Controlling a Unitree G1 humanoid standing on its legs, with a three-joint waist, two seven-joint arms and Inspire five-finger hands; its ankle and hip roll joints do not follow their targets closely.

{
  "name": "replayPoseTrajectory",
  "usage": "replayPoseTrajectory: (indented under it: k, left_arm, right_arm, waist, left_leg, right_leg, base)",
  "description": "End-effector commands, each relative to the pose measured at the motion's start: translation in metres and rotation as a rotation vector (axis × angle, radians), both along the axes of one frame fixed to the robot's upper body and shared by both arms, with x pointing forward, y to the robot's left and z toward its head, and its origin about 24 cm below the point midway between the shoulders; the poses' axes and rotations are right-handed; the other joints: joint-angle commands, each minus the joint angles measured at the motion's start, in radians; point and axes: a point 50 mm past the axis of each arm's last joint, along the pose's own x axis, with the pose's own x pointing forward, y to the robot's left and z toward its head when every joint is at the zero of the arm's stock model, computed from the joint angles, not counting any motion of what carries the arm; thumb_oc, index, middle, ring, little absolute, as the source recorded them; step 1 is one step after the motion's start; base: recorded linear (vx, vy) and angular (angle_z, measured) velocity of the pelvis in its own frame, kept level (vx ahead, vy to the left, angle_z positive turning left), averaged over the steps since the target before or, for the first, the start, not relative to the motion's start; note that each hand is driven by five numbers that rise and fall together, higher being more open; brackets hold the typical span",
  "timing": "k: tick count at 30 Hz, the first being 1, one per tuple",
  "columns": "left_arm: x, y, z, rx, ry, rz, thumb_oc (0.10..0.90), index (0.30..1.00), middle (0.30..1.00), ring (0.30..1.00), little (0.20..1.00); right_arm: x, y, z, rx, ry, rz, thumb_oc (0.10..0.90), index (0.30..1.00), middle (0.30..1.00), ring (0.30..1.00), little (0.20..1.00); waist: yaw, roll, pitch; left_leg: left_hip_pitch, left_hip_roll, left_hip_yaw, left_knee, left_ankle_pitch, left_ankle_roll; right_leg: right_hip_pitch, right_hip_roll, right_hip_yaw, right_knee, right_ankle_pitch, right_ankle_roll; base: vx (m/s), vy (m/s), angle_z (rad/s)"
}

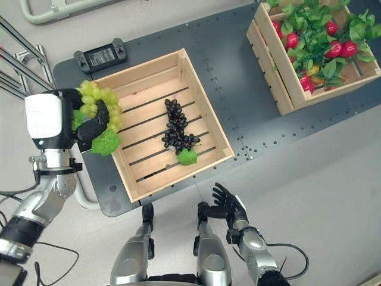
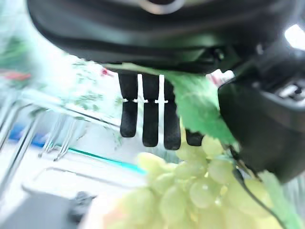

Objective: Pick up the fruits from the basket on one side to the basket on the other side

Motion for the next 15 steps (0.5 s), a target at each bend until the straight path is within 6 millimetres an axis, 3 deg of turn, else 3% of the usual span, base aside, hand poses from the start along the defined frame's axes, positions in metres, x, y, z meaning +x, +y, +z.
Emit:
replayPoseTrajectory:
  k: [1, 9, 15]
  left_arm:
    - [-0.016, -0.003, 0.029, -0.144, -0.295, -0.137, 0.4, 0.3, 0.3, 0.3, 0.3]
    - [-0.039, -0.023, 0.047, -0.389, -0.379, -0.504, 0.4, 0.3, 0.3, 0.3, 0.3]
    - [-0.041, -0.027, 0.049, -0.435, -0.326, -0.599, 0.4, 0.3, 0.3, 0.3, 0.3]
  right_arm:
    - [-0.032, -0.019, -0.004, -0.041, -0.032, -0.093, 0.8, 0.9, 0.9, 0.9, 0.9]
    - [-0.022, -0.022, 0.027, -0.034, -0.186, -0.119, 0.8, 0.9, 0.9, 0.9, 0.9]
    - [-0.018, -0.02, 0.035, -0.024, -0.205, -0.108, 0.8, 0.9, 0.9, 0.9, 0.9]
  waist:
    - [-0.006, 0.001, -0.258]
    - [-0.002, 0.005, -0.353]
    - [-0.008, 0.009, -0.387]
  left_leg:
    - [0.003, -0.048, -0.004, 0.001, -0.093, 0.007]
    - [0.062, -0.044, 0.017, 0.001, -0.121, 0.012]
    - [0.104, -0.039, 0.025, 0.001, -0.142, 0.016]
  right_leg:
    - [-0.038, -0.015, 0.019, 0.02, -0.015, 0.001]
    - [0.016, -0.033, 0.014, 0.001, -0.012, 0.018]
    - [0.055, -0.035, 0.014, 0.001, -0.031, 0.019]
  base:
    - [0.02, -0.01, 0.07]
    - [0.05, -0.018, -0.01]
    - [0.08, -0.006, -0.09]
